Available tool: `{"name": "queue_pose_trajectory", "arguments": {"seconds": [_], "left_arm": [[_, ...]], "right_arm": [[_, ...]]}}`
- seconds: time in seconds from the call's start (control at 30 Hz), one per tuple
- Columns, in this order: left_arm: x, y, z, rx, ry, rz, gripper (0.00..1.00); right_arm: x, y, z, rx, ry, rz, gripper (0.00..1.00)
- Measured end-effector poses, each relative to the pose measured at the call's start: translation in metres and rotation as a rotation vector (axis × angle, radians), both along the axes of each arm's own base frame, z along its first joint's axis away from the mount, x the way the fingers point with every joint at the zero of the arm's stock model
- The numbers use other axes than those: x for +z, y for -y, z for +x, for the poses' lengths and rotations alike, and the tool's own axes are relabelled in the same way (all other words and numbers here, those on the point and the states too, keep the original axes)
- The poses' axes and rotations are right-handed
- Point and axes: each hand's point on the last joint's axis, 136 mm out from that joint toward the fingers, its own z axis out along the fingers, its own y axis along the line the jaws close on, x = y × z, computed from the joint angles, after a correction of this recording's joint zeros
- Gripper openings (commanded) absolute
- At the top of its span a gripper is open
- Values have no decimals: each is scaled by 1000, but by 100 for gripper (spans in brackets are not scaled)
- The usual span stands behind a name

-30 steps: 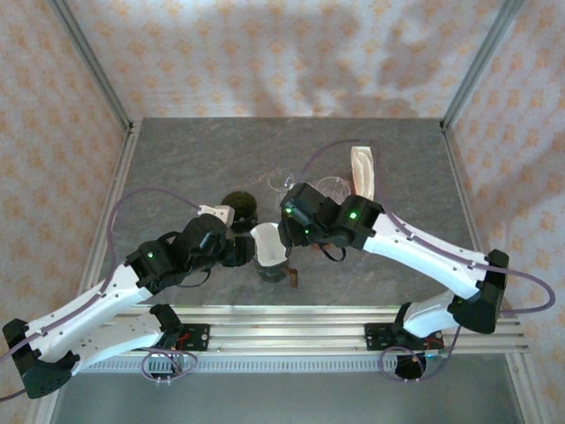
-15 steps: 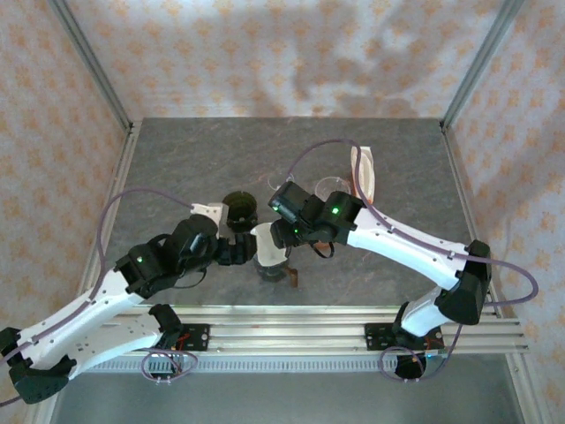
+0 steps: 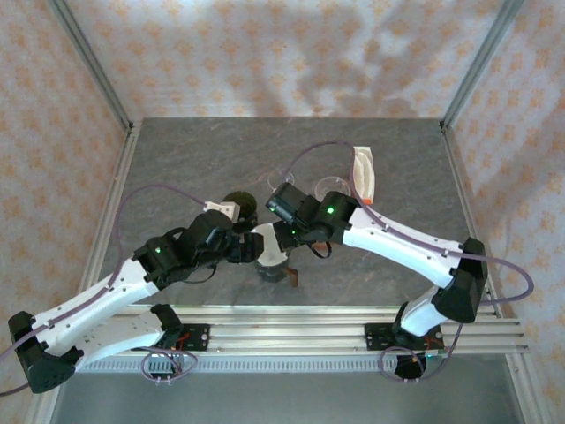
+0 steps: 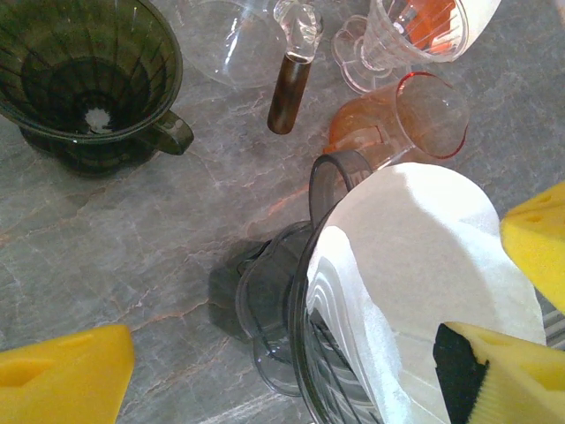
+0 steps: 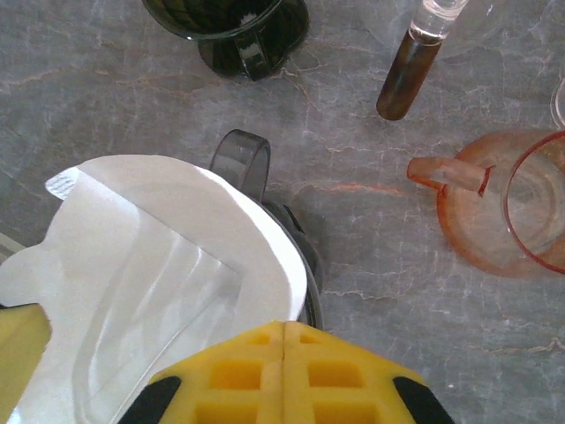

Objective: Place the coffee filter in the dripper

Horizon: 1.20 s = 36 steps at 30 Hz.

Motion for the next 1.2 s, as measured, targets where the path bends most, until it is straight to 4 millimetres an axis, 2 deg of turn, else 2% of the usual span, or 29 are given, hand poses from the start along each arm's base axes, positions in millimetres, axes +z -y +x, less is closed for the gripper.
{"name": "queue_pose_trajectory", "arguments": {"seconds": [0.3, 0.6, 0.97, 1.1, 1.13, 1.2], "left_arm": [[0, -1, -1, 0, 3, -3, 88], [-4, -4, 0, 15, 2, 13, 78], [-12, -7, -1, 24, -9, 27, 57], [-12, -7, -1, 23, -9, 28, 56], [-12, -7, -1, 23, -9, 28, 56], [-12, -7, -1, 23, -9, 28, 56]], "right_arm": [[-6, -10, -4, 30, 31, -65, 0], [-5, -9, -3, 31, 59, -105, 0], [-5, -7, -2, 25, 69, -116, 0], [-5, -6, -1, 22, 75, -122, 0], [-5, -5, 0, 20, 77, -123, 1], [-5, -5, 1, 15, 83, -126, 17]]}}
